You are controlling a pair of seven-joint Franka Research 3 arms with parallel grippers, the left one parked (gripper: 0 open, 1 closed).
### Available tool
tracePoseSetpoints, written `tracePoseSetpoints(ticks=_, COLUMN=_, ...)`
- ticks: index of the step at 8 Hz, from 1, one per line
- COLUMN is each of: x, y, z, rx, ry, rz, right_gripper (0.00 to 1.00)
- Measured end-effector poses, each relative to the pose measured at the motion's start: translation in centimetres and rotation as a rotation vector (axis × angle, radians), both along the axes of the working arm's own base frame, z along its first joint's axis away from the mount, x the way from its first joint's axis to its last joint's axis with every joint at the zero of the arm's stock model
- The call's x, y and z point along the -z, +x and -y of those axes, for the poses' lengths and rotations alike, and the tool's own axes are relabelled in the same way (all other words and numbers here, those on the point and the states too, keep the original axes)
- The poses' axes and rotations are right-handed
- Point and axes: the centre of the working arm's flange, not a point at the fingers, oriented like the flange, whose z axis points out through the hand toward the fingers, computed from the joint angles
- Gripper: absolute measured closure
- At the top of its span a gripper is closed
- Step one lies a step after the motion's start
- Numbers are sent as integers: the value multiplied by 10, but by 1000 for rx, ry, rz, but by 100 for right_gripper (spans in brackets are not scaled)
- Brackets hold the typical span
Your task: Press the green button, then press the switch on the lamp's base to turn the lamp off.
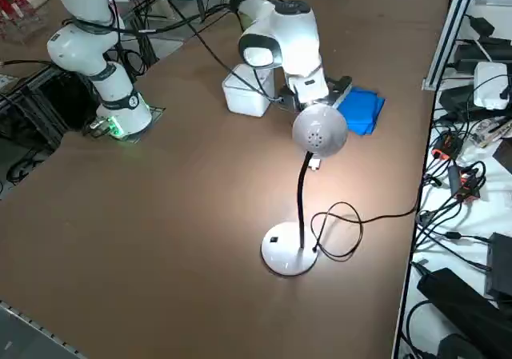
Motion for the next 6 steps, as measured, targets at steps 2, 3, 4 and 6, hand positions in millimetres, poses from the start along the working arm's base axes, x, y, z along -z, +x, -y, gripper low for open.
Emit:
tracePoseSetpoints(ticks=2, x=-52, y=-5, z=1, rx=2, ry=-2, rz=-24, right_gripper=99)
tracePoseSetpoints(ticks=3, x=-82, y=-13, z=3, rx=6, ry=-4, rz=-47, right_gripper=99)
tracePoseSetpoints(ticks=4, x=-109, y=-25, z=10, rx=2, ry=-8, rz=-85, right_gripper=99)
tracePoseSetpoints(ticks=6, x=-154, y=-54, z=54, rx=-33, ry=-16, rz=-165, right_gripper=99)
